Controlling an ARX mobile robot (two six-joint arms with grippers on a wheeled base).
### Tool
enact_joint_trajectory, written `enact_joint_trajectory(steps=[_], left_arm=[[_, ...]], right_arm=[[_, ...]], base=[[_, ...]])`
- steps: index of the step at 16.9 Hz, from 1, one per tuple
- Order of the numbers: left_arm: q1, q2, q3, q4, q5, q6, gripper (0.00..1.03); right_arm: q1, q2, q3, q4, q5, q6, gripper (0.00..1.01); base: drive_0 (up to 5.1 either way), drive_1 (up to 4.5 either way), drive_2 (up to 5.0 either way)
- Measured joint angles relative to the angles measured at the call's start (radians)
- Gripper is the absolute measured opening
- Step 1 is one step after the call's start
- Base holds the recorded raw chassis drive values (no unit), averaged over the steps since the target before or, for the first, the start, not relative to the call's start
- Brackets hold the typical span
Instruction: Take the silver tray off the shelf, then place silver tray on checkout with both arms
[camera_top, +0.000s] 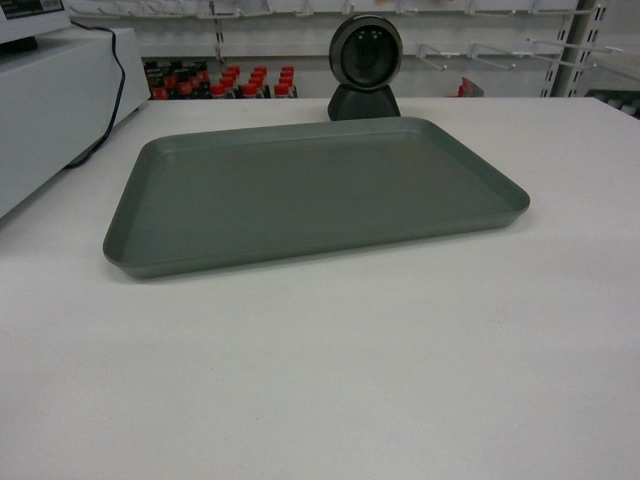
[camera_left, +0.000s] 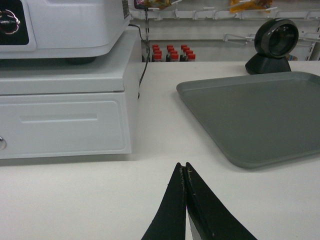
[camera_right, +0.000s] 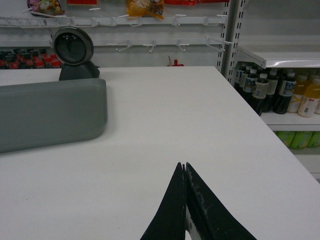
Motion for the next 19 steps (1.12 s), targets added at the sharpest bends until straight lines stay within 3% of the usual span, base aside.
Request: enact_joint_trajectory(steps=[14, 15, 16, 17, 18, 19], left_arm=[[0.000, -0.363, 0.000, -0.343, 0.000, 0.000, 0.02], [0.000, -0.378, 0.000, -0.357, 0.000, 0.000, 0.02], [0.000, -0.389, 0.000, -0.367, 0.000, 0.000, 0.02], [0.000, -0.406, 0.000, -0.393, 0.000, 0.000, 0.02], [0.000, -0.481, 0.001, -0.512, 0.000, 0.000, 0.02], [0.000, -0.558, 0.001, -0.532, 0.002, 0.001, 0.02]], right_arm=[[0.000, -0.332, 0.000, -0.310, 0.000, 0.000, 0.02], [0.000, -0.356, 0.000, -0.347, 0.000, 0.000, 0.02], [0.000, -0.434, 0.001, -0.467, -0.005, 0.000, 0.02], [0.000, -0.506, 0.001, -0.486, -0.003, 0.000, 0.02], [0.000, -0.504, 0.005, -0.478, -0.002, -0.001, 0.02], [0.000, -0.503, 0.001, -0.497, -0.003, 0.000, 0.02]], base=[[0.0, 0.00, 0.0], [0.0, 0.00, 0.0], [0.0, 0.00, 0.0], [0.0, 0.00, 0.0], [0.0, 0.00, 0.0], [0.0, 0.00, 0.0]])
